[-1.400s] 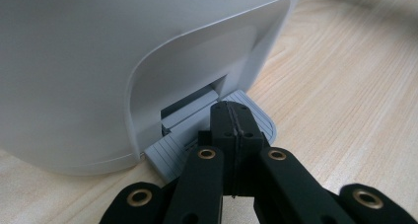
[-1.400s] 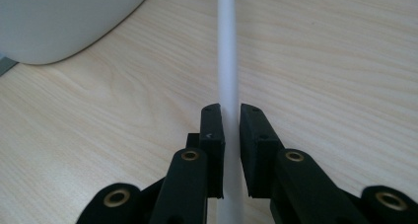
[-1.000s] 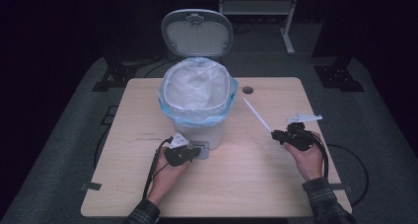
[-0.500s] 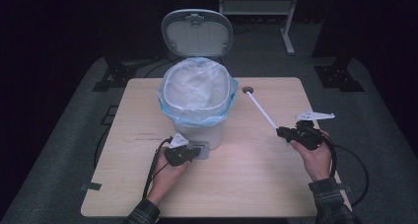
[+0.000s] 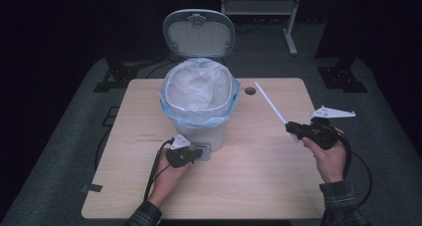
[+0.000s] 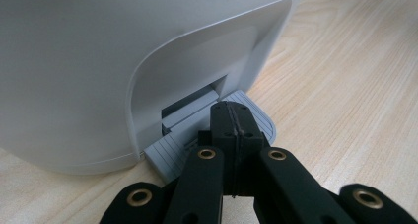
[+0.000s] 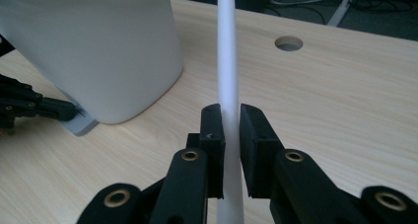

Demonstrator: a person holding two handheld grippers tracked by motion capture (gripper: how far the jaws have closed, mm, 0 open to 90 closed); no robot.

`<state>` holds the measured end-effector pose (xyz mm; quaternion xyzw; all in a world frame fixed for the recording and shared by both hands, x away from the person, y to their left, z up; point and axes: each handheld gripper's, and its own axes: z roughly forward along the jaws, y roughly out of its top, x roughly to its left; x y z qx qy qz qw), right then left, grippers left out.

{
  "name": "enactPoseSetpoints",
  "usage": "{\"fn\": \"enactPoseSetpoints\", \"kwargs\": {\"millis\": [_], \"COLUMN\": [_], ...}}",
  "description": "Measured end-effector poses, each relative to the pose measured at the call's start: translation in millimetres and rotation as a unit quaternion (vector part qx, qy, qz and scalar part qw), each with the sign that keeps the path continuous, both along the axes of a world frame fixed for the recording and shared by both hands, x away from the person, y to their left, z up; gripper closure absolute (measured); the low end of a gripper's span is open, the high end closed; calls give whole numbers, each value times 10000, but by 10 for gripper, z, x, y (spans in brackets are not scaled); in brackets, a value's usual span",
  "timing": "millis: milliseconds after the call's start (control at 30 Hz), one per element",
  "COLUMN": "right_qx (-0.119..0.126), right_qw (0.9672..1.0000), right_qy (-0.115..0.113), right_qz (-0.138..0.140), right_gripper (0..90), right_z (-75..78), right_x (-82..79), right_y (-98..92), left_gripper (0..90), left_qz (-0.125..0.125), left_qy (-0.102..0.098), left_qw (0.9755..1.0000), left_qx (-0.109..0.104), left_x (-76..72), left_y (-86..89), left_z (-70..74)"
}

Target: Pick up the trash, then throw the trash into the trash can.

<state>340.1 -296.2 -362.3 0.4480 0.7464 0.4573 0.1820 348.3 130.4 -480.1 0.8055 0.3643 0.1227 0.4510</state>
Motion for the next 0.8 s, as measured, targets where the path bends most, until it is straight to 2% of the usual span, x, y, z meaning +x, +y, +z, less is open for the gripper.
{"fn": "enactPoseSetpoints", "kwargs": {"millis": [233,600,800], "right_qx": [63,224,275], "right_qw": [9999,9986,9978], "right_qy": [-128,-418,-501], "right_qz": [36,235,320], "right_gripper": [802,801,801], "right_z": [105,371,434], "right_x": [-52,-208,-245], "right_y": [-13,37,53], "left_gripper": [898,898,898], "left_qz": [1,3,6], "left_qy": [-2,-3,-3], "left_qw": [10000,10000,10000], "left_qx": [6,8,5], "left_x": [-2,-2,-3], "left_y": [-1,-2,-2], "left_z": [1,1,1]}}
